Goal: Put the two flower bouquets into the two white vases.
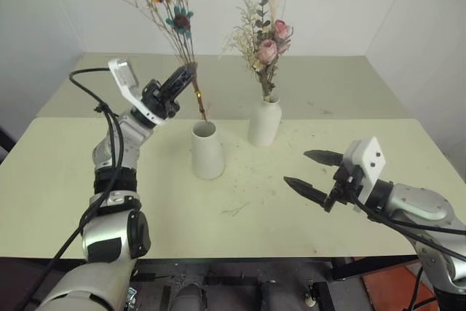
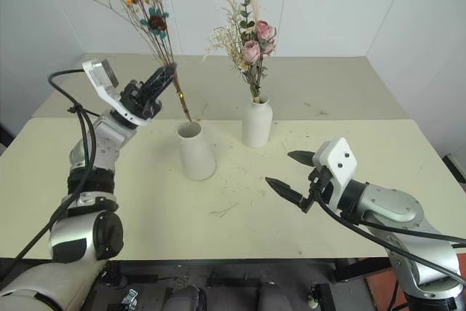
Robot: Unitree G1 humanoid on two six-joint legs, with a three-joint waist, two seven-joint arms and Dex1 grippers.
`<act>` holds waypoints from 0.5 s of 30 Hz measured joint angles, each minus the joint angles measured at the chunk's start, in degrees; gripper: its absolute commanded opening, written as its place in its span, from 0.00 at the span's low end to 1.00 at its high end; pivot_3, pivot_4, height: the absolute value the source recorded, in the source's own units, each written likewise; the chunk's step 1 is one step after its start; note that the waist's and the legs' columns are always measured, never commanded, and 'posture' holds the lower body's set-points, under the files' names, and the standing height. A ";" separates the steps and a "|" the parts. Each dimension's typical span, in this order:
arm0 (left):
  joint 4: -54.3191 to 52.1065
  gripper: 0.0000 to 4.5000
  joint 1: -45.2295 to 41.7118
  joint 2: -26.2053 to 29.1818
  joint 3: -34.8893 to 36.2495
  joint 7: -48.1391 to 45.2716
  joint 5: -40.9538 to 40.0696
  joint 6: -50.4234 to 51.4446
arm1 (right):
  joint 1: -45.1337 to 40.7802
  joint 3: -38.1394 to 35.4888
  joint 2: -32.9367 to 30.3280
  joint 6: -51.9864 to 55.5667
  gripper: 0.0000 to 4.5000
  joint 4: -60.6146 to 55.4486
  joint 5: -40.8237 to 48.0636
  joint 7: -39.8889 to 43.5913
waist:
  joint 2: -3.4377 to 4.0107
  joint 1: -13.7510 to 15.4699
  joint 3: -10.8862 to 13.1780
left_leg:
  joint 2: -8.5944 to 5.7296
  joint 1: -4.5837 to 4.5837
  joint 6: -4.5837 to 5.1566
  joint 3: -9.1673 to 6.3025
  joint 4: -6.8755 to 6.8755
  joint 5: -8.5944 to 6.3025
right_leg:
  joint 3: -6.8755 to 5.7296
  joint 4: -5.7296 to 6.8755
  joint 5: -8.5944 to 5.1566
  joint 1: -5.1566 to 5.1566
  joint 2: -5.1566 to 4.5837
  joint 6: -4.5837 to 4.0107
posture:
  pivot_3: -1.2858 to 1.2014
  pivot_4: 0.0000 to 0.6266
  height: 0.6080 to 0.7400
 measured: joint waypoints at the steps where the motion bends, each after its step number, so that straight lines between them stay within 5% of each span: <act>1: -0.02 0.00 0.27 0.00 -0.04 0.06 0.01 -0.01 | -0.06 0.05 0.00 -0.08 1.00 0.08 -0.04 0.03 | 0.00 0.09 0.00 | 0.00 0.00 0.00 0.00 0.00 0.00 | 0.00 0.00 0.00 0.00 -0.01 0.00 | 0.52 0.24 1.00; 15: -2.03 0.00 1.33 -0.35 -5.28 -3.08 2.02 -1.76 | -0.65 0.44 0.00 -2.46 1.00 1.65 -2.95 1.17 | 0.00 -0.17 0.00 | 0.00 0.02 0.00 -0.01 -0.01 0.00 | 0.01 0.00 0.00 0.00 0.02 0.00 | 0.52 0.24 1.00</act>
